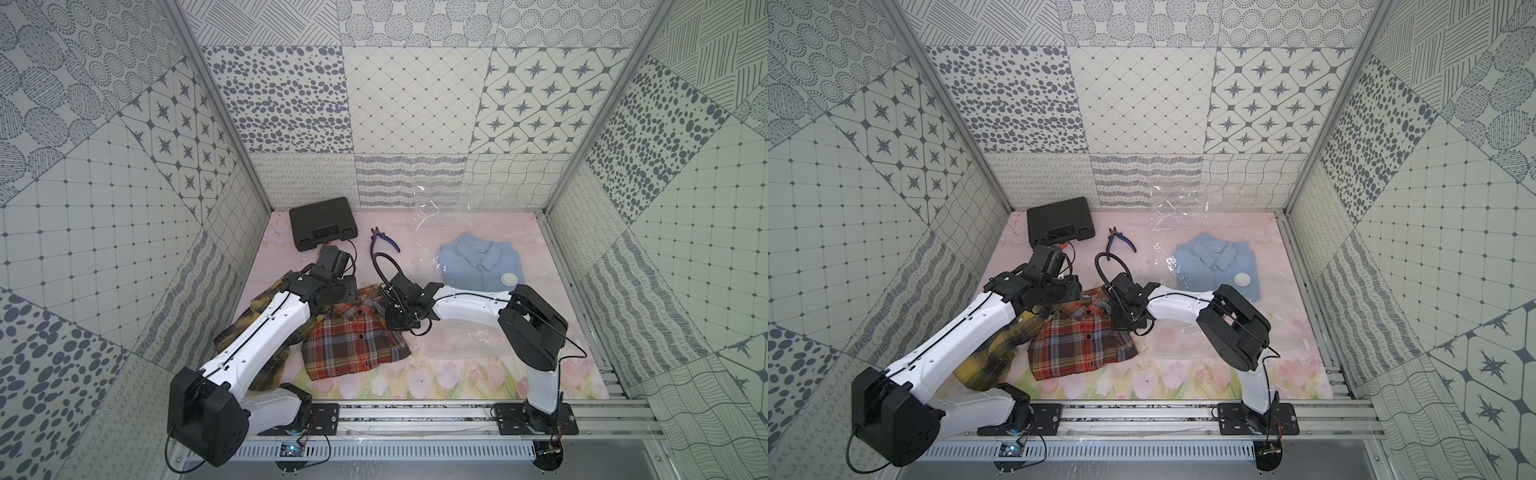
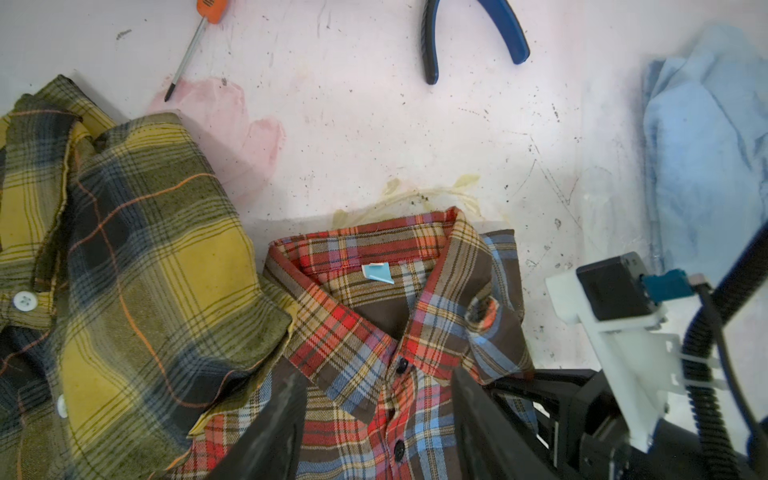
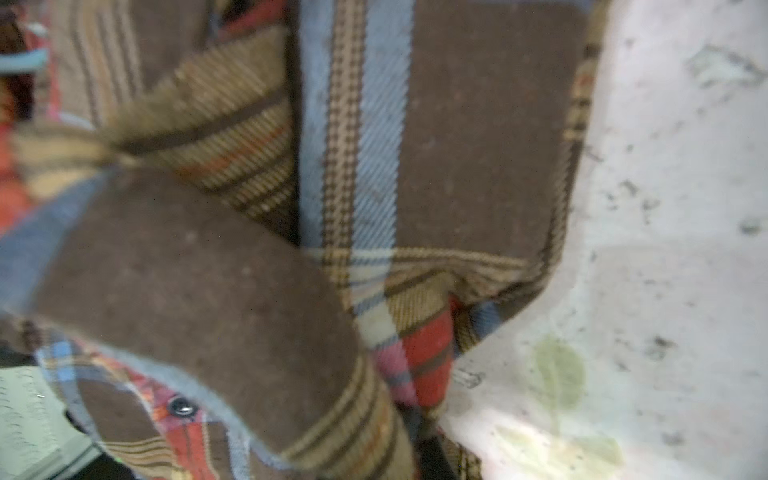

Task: Place the folded shirt into the vacuum bag
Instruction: Adjust the shirt in the vacuum bag.

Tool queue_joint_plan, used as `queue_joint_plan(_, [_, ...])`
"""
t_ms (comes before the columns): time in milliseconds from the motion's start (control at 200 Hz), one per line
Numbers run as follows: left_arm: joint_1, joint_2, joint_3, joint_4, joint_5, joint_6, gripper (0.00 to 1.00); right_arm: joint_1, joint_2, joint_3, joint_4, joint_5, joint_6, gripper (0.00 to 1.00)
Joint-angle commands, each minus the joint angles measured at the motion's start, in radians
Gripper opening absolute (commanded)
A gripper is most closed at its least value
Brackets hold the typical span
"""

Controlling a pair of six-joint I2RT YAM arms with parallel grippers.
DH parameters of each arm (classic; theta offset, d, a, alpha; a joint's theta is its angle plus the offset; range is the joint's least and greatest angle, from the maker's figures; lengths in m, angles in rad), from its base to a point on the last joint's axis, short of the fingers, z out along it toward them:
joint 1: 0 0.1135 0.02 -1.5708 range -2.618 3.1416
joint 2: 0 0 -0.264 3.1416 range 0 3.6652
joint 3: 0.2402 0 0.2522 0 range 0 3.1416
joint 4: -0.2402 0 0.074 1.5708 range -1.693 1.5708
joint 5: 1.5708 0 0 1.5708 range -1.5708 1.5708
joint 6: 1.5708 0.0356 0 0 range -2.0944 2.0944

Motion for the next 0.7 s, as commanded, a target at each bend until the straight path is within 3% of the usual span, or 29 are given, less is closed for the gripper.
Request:
queue_joint_plan(0, [0.006, -0.018, -0.001, 0.001, 0.008, 0.01, 0.57, -0.019, -0.008, 0.076, -0.016, 0.006, -0.077, 0.0])
queue_joint_plan(200, [0.007, -0.033, -0.003, 0.015, 0.017, 0.013, 0.57, -0.093, -0.151, 0.173, -0.256, 0.086, -0.268, 0.0])
queue_joint_plan(375, [0.007, -0.008, -0.017, 0.054, 0.062, -0.002, 0.57, -0.213, -0.305, 0.074, -0.334, 0.123, -0.346, 0.0])
queue_joint_plan(530, [0.002, 0.034, -0.059, 0.12, 0.136, -0.055, 0.57, -0.347, -0.41, -0.173, -0.207, 0.085, -0.311, 0.0])
queue_joint_plan(610, [-0.003, 0.049, -0.083, 0.141, 0.157, -0.079, 0.57, -0.412, -0.409, -0.282, -0.09, -0.003, -0.275, 0.0])
queue_joint_plan(695, [-0.004, 0.055, -0.114, 0.148, 0.171, -0.101, 0.58, -0.455, -0.404, -0.331, -0.013, -0.064, -0.249, 0.16])
